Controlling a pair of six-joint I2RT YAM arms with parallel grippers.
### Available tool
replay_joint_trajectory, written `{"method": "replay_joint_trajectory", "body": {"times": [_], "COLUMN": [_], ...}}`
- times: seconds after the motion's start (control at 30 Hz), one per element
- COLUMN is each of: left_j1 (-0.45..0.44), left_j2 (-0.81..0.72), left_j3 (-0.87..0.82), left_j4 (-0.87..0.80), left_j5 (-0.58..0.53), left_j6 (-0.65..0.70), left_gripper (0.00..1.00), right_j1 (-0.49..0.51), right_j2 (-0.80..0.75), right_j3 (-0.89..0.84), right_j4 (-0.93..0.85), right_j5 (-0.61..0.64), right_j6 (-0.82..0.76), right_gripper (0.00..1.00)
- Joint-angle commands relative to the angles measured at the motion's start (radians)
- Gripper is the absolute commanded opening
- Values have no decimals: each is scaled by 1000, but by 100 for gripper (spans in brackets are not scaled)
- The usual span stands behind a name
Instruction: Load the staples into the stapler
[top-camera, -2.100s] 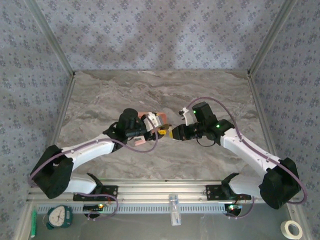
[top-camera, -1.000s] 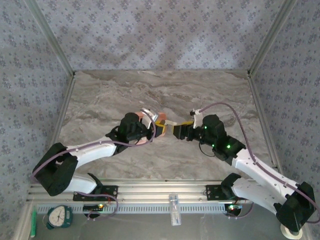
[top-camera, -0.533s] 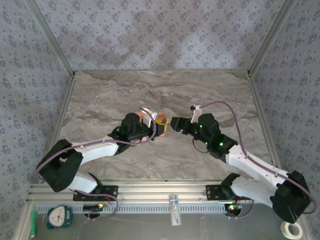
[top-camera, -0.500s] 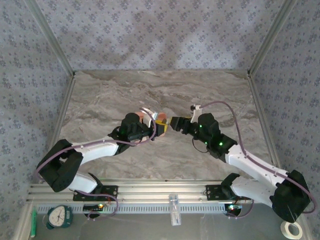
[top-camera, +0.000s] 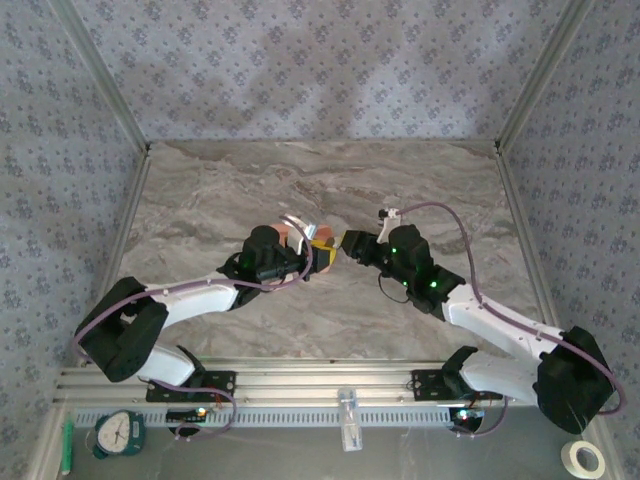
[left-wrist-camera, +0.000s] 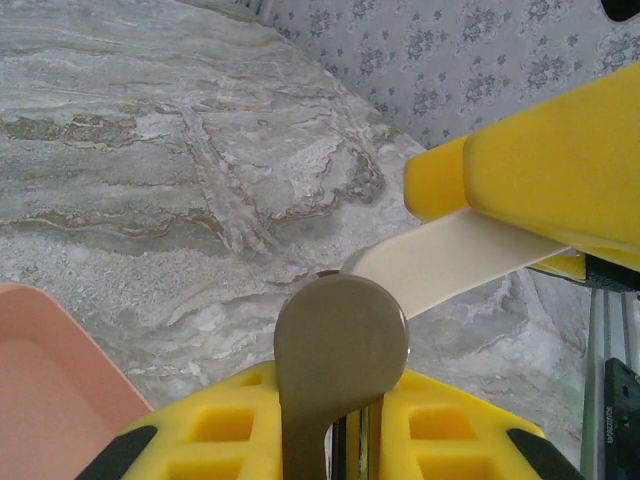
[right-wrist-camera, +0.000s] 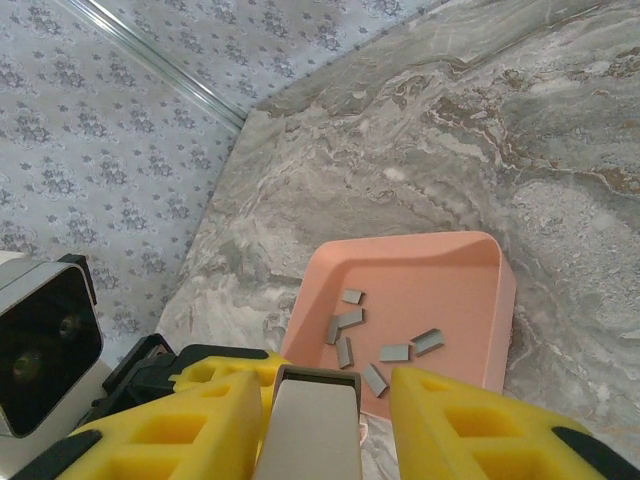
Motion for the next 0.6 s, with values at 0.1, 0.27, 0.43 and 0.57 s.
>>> {"method": "replay_joint_trajectory", "body": {"times": [0.1, 0.27, 0.43, 0.57], "left_j1": [-2, 0, 0, 1], "left_j2": [8, 6, -15, -65], "left_j3": [42, 41, 49, 40], "left_j4": [53, 52, -8, -103], "left_j5": [14, 8, -31, -117], "left_j6": [-14, -13, 6, 11], "left_gripper": [19, 20, 37, 61], "right_j1": [12, 15, 10, -42], "right_j2": [20, 20, -11, -5], "right_j3": [21, 25, 47, 171], "right_j4": [-8, -29, -130, -467], "right_j5": [35, 53, 81, 105], "right_j6": [23, 22, -28, -110], "right_gripper": [46, 33, 24, 22]}}
